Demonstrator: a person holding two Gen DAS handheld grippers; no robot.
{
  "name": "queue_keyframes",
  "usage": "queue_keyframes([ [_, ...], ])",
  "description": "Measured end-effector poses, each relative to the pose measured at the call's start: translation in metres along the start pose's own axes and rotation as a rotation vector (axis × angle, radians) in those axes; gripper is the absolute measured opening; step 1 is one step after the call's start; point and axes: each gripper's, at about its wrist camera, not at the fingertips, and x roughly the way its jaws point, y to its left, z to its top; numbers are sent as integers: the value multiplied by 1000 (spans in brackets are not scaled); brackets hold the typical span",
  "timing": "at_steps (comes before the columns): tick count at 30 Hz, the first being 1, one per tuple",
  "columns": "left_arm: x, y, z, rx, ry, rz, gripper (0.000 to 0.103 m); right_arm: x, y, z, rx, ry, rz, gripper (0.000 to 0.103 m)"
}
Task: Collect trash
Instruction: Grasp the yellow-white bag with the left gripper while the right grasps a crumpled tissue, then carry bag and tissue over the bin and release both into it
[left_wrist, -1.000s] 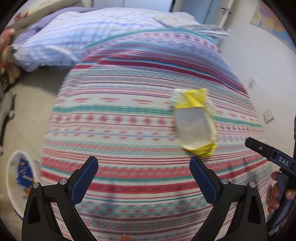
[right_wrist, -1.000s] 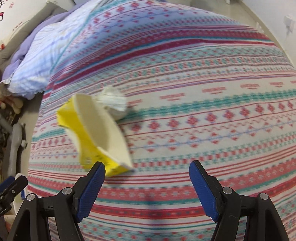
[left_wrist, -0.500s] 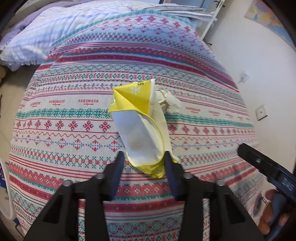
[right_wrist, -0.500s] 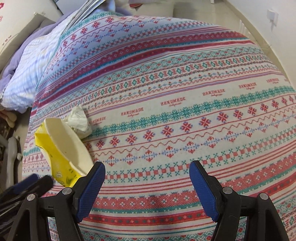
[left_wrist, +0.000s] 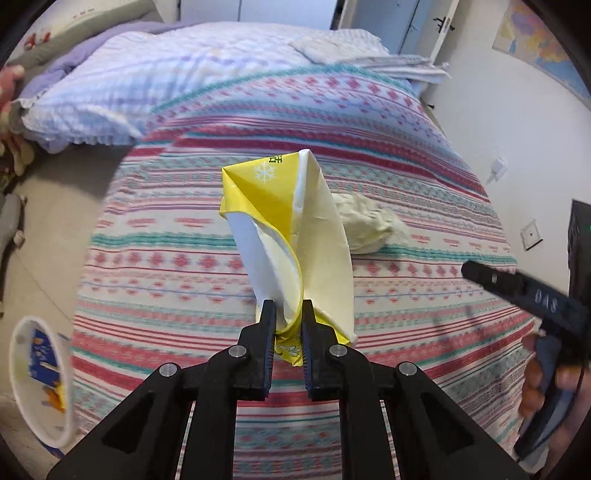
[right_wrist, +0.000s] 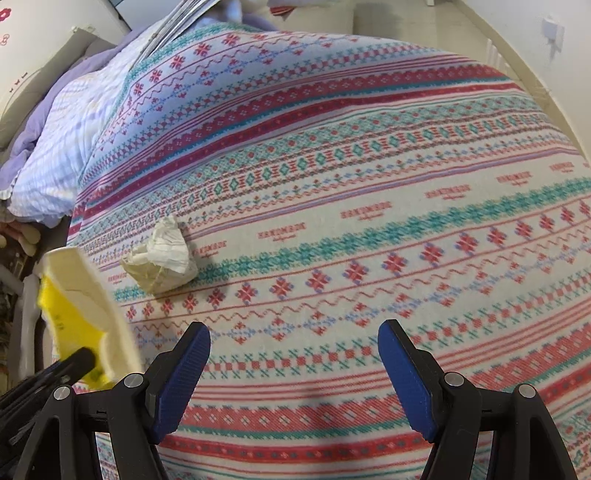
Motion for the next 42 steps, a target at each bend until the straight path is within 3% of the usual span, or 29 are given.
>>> queue_keyframes([
  [5, -5, 40, -9, -19, -34, 74, 13, 19, 20, 10, -17, 4, 48, 79],
  [9, 0, 64, -7, -107, 12, 25, 13, 38, 42, 17, -21, 7, 89, 79],
  [17, 0, 81, -4, -131, 9, 20, 13, 74, 92, 21, -163, 23, 101, 79],
  [27, 0, 83, -11, -141, 16, 5, 13, 100, 114, 27, -212, 20, 90, 78],
  [28, 0, 83, -13, -135, 18, 6, 13, 102, 115, 26, -218, 21, 85, 73],
  [29, -1, 83, -15, -130, 18, 7, 13, 105, 116, 25, -227, 26, 86, 60],
  [34, -9, 90, -23, -123, 14, 14, 13, 95, 119, 17, -257, 36, 80, 53],
  [42, -36, 110, -41, -121, -7, 26, 13, 56, 121, -7, -275, 52, 42, 53],
])
